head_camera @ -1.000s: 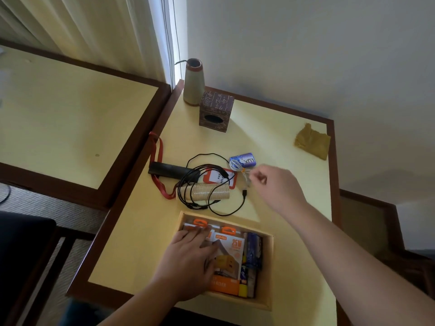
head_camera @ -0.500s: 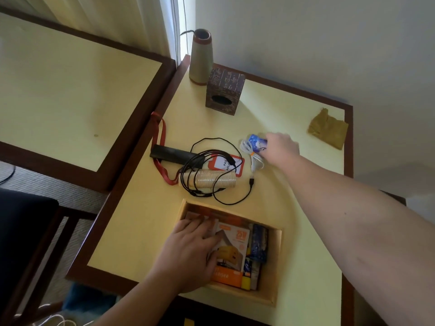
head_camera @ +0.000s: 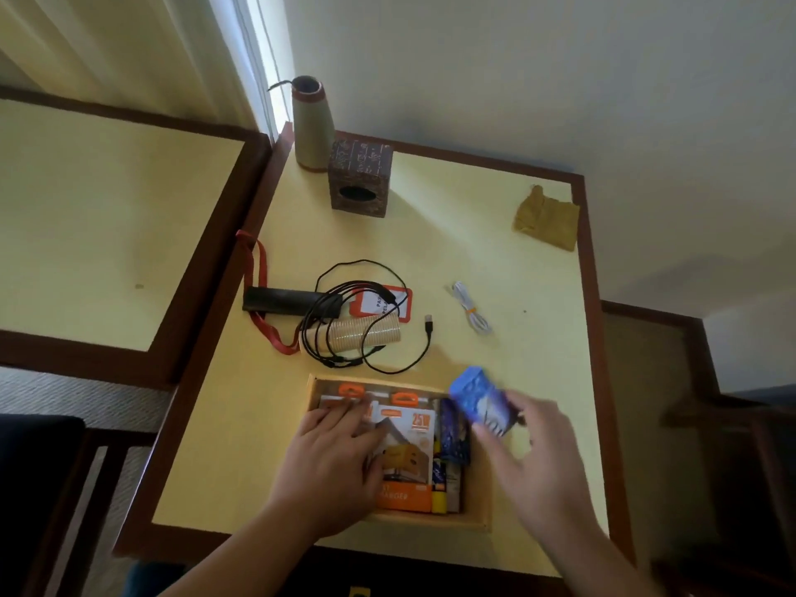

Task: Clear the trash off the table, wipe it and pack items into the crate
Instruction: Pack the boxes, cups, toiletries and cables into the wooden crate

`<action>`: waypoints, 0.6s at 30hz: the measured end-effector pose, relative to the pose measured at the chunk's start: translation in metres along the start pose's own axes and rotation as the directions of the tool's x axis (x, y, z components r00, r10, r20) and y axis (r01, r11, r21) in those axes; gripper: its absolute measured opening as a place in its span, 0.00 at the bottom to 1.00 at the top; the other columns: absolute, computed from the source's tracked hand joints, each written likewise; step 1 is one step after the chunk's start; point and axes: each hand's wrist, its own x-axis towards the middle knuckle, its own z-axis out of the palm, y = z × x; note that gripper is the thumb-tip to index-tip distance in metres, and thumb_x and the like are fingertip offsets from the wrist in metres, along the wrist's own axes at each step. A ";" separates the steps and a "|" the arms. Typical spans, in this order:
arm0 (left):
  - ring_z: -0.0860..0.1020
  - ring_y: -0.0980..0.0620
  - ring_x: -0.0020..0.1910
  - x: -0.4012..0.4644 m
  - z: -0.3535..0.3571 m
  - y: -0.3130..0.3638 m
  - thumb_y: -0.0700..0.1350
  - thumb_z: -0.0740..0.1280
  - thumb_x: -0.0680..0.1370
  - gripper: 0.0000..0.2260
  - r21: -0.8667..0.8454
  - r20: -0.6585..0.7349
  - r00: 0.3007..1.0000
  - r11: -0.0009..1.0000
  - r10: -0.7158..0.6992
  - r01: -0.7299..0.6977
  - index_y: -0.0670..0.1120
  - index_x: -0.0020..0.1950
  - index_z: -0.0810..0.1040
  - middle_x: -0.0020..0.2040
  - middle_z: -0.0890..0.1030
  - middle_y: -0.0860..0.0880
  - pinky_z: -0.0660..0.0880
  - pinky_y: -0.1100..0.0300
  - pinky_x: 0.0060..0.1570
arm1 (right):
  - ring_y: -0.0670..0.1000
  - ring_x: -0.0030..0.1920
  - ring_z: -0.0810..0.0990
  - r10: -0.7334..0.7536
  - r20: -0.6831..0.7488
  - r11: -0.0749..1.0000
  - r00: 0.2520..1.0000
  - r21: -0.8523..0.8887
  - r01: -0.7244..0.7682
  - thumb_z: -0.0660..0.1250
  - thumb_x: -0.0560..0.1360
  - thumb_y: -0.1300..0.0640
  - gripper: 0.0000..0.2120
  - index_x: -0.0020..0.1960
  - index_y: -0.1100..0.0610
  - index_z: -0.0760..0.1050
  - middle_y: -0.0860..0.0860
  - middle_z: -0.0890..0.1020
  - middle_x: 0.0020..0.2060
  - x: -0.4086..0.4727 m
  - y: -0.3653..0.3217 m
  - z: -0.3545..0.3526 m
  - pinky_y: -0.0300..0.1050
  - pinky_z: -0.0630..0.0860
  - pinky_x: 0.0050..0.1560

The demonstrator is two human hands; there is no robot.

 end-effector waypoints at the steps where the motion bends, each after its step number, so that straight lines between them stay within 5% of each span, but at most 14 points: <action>1: 0.69 0.52 0.78 0.000 0.000 0.000 0.63 0.58 0.81 0.23 0.006 -0.001 1.000 1.000 -0.009 0.009 0.59 0.73 0.78 0.79 0.72 0.52 0.54 0.54 0.76 | 0.41 0.55 0.74 -0.034 0.060 0.999 0.998 0.006 0.034 0.72 0.77 0.41 0.20 0.66 0.44 0.76 0.36 0.76 0.53 -0.013 0.000 0.000 0.42 0.74 0.54; 8: 0.72 0.52 0.76 0.001 0.003 0.000 0.62 0.59 0.79 0.23 0.017 0.005 0.999 0.999 -0.036 0.036 0.61 0.71 0.80 0.78 0.73 0.54 0.64 0.50 0.75 | 0.47 0.62 0.67 -0.073 0.490 0.918 0.869 -0.308 0.251 0.61 0.80 0.34 0.25 0.74 0.40 0.68 0.37 0.73 0.64 -0.028 -0.015 0.002 0.47 0.67 0.61; 14: 0.73 0.51 0.75 -0.002 0.004 -0.001 0.62 0.59 0.79 0.23 0.052 -0.013 1.000 0.998 -0.024 0.025 0.60 0.71 0.81 0.77 0.75 0.53 0.65 0.50 0.74 | 0.53 0.64 0.66 -0.031 0.625 0.783 0.780 -0.470 0.408 0.62 0.82 0.39 0.21 0.73 0.43 0.73 0.47 0.74 0.62 -0.014 -0.032 -0.005 0.54 0.65 0.57; 18: 0.72 0.51 0.76 -0.002 0.003 -0.001 0.62 0.58 0.79 0.23 0.034 -0.022 1.000 0.999 -0.020 0.021 0.60 0.71 0.80 0.78 0.74 0.53 0.62 0.51 0.75 | 0.53 0.65 0.66 -0.095 0.604 0.780 0.791 -0.448 0.436 0.66 0.82 0.45 0.17 0.71 0.44 0.75 0.48 0.74 0.64 -0.011 -0.040 -0.001 0.53 0.66 0.58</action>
